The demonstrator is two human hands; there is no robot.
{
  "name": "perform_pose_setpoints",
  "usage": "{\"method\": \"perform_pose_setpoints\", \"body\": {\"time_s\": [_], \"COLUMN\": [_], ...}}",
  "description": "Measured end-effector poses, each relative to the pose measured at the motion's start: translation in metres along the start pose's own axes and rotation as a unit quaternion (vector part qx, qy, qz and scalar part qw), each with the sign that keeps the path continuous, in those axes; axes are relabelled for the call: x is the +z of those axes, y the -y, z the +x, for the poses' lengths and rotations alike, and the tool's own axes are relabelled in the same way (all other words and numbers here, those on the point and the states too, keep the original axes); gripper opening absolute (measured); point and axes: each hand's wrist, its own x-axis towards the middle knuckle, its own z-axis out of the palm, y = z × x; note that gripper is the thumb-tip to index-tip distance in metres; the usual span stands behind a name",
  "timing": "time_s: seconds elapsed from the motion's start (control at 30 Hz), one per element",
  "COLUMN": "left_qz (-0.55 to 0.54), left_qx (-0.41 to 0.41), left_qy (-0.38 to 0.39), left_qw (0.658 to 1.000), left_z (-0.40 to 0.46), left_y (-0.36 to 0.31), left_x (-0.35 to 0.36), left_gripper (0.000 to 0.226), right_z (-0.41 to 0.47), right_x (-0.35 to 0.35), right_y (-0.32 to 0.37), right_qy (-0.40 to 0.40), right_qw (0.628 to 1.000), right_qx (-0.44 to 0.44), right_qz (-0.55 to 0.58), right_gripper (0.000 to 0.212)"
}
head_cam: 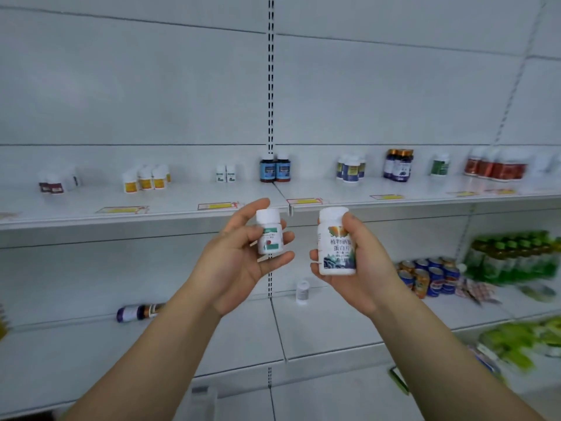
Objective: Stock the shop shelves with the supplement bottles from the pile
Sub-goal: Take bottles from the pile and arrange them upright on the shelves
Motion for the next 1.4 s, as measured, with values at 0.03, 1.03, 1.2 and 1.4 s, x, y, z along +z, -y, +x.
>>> {"method": "perform_pose_setpoints", "body": {"time_s": [0.03,1.03,1.2,1.4], "left_qz": [0.012,0.747,0.768,0.771], "left_qx": [0.005,0.063,0.055,0.041], "left_qy": [-0.008,-0.092,-0.106,-0.115], "left_qw": [1.000,0.655,0.629,0.625], "left_z": [0.004,0.305,0.330,0.348], "left_y": [-0.003,-0.075,-0.072,-0.070], "left_x": [0.001,-0.201,-0.204,-0.207], "left_gripper": [0.040,0.042,0.041,0.040], "right_z": [0.004,0.328,0.355,0.376], "right_x": [0.001,0.084,0.081,0.079], "right_y": [0.004,-0.002,0.003,0.004], "right_qy": [0.002,0.081,0.117,0.145], "right_qw": [1.000,0.890,0.857,0.859], "right_qx": [-0.003,-0.116,-0.135,-0.123], "right_qz": [-0.009,-0.433,-0.484,-0.476], "right_gripper": [0.030,0.046,0.046,0.042]}}
